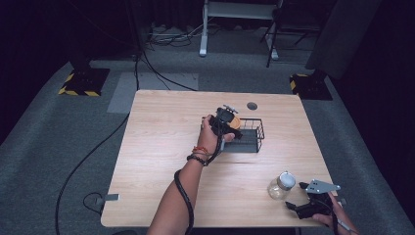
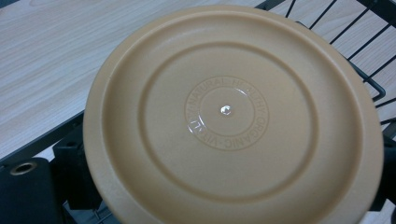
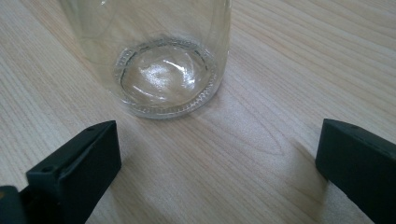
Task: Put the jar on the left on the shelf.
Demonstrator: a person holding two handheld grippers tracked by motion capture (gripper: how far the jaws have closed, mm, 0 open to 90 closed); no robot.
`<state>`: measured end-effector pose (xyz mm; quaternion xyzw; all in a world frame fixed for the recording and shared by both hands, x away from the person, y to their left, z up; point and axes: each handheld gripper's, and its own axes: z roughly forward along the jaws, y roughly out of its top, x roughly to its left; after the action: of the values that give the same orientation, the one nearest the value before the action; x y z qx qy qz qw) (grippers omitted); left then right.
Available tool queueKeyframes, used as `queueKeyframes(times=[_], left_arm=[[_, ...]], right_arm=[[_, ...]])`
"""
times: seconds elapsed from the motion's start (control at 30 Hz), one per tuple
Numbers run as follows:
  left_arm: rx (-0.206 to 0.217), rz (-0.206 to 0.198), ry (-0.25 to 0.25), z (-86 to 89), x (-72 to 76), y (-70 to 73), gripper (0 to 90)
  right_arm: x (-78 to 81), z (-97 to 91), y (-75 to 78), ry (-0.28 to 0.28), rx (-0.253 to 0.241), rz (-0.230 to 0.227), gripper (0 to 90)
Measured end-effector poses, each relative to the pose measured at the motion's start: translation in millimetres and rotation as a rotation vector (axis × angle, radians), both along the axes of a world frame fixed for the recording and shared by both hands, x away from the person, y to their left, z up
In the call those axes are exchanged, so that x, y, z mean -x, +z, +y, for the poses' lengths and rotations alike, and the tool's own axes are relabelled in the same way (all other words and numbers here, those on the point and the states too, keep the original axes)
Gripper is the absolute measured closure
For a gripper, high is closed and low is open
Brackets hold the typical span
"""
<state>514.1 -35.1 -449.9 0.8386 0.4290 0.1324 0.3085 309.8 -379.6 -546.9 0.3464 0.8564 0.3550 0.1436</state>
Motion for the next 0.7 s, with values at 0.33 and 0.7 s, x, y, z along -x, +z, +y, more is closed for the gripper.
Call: queueKeyframes(times=[0.33,0.7], left_arm=[[-0.008,-0.006,0.003,-2.0,1.5,1.4,7.0],[-0.026,-0.009,0.012,-2.7,3.1,4.3,4.3]], right_arm=[[0.2,0.0,0.0,0.0,0.0,0.0,0.1],[0.2,0.0,0.0,0.0,-0.001,0.0,0.1]])
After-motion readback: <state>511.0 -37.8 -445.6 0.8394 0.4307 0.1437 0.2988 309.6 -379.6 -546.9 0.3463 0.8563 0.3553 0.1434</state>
